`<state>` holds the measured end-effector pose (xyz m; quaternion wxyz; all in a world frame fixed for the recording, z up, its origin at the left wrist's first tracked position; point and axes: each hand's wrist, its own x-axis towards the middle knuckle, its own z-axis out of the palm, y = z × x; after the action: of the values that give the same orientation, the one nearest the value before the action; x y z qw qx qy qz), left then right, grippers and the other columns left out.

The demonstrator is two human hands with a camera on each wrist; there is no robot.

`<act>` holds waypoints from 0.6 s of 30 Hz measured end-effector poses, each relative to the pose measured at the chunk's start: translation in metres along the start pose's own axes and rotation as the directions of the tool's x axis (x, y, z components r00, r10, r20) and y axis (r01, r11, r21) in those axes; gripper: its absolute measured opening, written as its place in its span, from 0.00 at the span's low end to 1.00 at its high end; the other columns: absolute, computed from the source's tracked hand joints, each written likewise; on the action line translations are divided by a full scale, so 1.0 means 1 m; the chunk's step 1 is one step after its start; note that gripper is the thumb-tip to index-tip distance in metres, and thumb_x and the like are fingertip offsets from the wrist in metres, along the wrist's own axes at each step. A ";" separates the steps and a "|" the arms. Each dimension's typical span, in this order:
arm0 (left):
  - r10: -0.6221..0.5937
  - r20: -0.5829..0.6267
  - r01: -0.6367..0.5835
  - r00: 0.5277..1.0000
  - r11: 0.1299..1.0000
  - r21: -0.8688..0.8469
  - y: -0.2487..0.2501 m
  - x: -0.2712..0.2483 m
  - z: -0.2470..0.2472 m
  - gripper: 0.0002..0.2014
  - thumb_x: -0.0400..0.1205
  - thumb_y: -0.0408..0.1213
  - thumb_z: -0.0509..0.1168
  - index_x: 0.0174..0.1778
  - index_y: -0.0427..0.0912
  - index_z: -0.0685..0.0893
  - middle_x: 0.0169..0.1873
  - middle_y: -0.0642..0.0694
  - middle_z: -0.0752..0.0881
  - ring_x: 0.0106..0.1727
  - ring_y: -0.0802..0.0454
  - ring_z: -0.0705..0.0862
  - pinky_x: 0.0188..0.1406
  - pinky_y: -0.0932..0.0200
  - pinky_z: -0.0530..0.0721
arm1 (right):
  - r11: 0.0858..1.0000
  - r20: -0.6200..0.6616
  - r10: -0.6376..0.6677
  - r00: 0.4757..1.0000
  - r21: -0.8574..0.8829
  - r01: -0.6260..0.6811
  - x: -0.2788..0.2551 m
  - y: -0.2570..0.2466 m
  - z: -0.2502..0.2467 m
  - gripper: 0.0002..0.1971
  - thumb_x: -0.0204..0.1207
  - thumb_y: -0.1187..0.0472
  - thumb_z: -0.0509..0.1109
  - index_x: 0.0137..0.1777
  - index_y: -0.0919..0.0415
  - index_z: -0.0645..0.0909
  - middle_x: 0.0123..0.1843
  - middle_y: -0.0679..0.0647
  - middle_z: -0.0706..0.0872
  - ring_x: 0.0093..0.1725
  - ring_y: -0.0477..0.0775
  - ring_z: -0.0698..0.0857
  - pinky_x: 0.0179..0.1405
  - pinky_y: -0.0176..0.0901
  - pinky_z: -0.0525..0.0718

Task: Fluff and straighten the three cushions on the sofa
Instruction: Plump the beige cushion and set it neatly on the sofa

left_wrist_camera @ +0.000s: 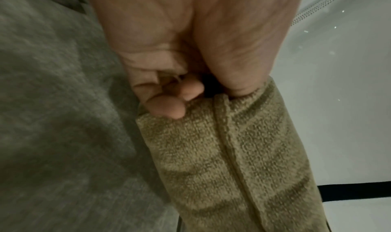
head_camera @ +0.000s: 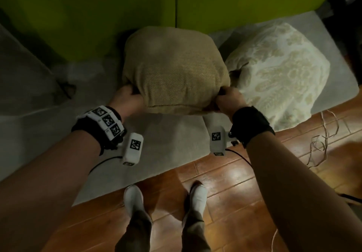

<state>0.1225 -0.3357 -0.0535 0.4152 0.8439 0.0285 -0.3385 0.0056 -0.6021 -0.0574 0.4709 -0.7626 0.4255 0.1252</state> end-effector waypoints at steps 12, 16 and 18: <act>-0.118 -0.288 -0.065 0.950 0.830 -0.554 -0.021 -0.038 -0.012 0.07 0.79 0.41 0.66 0.48 0.43 0.77 0.55 0.40 0.83 0.60 0.36 0.86 0.45 0.48 0.90 | 0.949 -0.207 -0.314 0.926 -0.063 0.308 -0.006 0.092 -0.095 0.12 0.83 0.47 0.73 0.51 0.57 0.85 0.39 0.43 0.90 0.37 0.32 0.88 0.38 0.32 0.86; -0.253 -0.316 -0.004 0.914 0.775 -0.631 -0.057 -0.066 0.000 0.07 0.87 0.26 0.55 0.48 0.39 0.76 0.48 0.37 0.82 0.46 0.39 0.85 0.59 0.39 0.84 | 0.912 0.156 -0.161 0.975 -0.354 0.207 0.002 0.138 -0.088 0.09 0.75 0.58 0.79 0.47 0.44 0.82 0.50 0.47 0.90 0.52 0.52 0.90 0.51 0.46 0.86; -0.301 -0.319 0.081 0.899 0.828 -0.554 -0.074 -0.073 0.013 0.09 0.83 0.24 0.60 0.57 0.38 0.78 0.58 0.33 0.82 0.50 0.39 0.86 0.49 0.44 0.89 | 0.961 0.203 -0.087 0.975 -0.241 0.135 0.003 0.145 -0.078 0.12 0.74 0.59 0.79 0.52 0.44 0.82 0.56 0.48 0.90 0.54 0.55 0.90 0.57 0.57 0.90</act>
<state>0.0355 -0.2800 -0.0660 0.5795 0.7400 0.2890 -0.1819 -0.1199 -0.6962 -0.1069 0.4146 -0.8237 0.3154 0.2241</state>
